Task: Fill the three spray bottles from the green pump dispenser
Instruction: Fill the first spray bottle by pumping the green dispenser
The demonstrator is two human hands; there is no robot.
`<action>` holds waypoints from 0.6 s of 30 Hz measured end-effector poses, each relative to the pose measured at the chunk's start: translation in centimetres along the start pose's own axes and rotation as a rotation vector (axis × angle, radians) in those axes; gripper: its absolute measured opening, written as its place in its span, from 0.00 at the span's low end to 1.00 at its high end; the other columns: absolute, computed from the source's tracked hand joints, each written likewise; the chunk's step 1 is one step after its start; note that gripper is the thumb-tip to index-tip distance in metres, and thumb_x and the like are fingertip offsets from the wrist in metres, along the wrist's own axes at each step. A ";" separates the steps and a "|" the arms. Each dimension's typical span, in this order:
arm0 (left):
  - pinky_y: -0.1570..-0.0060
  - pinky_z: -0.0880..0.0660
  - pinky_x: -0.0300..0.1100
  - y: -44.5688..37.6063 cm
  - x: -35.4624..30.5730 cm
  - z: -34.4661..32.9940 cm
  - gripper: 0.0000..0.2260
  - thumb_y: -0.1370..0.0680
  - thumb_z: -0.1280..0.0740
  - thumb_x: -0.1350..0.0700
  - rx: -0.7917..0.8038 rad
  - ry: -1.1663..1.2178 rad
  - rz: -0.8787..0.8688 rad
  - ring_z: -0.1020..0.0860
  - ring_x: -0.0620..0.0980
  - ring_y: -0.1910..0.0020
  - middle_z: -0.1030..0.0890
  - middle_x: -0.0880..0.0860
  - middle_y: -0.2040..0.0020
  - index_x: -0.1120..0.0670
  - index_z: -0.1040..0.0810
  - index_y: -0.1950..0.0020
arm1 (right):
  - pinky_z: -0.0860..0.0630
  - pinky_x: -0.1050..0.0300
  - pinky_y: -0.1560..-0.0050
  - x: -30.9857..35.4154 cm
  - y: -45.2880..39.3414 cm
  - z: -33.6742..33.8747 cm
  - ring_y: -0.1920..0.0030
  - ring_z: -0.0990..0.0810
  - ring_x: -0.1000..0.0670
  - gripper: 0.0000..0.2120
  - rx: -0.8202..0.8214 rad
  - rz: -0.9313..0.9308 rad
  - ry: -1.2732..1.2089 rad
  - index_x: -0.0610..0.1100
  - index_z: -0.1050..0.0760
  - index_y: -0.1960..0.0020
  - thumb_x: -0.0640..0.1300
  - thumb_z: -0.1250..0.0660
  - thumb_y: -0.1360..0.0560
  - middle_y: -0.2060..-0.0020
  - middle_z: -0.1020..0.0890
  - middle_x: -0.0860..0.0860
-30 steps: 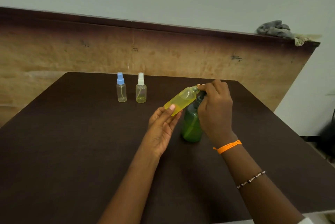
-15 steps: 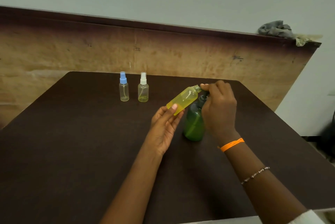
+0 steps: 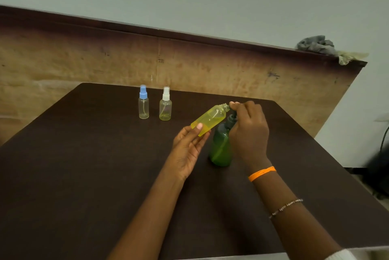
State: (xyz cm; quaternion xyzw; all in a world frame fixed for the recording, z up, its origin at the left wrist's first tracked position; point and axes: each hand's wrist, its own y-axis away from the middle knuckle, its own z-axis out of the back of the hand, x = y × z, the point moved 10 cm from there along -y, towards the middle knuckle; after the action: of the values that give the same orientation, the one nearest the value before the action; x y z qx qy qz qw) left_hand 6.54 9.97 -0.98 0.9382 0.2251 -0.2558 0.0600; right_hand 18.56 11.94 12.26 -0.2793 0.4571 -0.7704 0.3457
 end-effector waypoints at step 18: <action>0.54 0.20 0.37 -0.1 0.1 0.3 0.04 0.25 0.36 0.64 -0.021 0.005 0.002 0.17 0.47 0.55 0.16 0.54 0.56 0.60 0.26 0.51 | 0.26 0.47 0.66 -0.2 0.5 -0.3 0.64 0.27 0.41 0.13 -0.041 -0.057 -0.094 0.32 0.22 0.57 0.34 0.46 0.26 0.65 0.24 0.40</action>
State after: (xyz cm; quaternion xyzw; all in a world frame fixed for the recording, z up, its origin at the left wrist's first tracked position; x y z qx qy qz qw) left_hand 6.46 10.05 -1.26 0.9384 0.2271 -0.2512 0.0694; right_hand 18.63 12.04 11.65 -0.3352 0.4480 -0.7563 0.3390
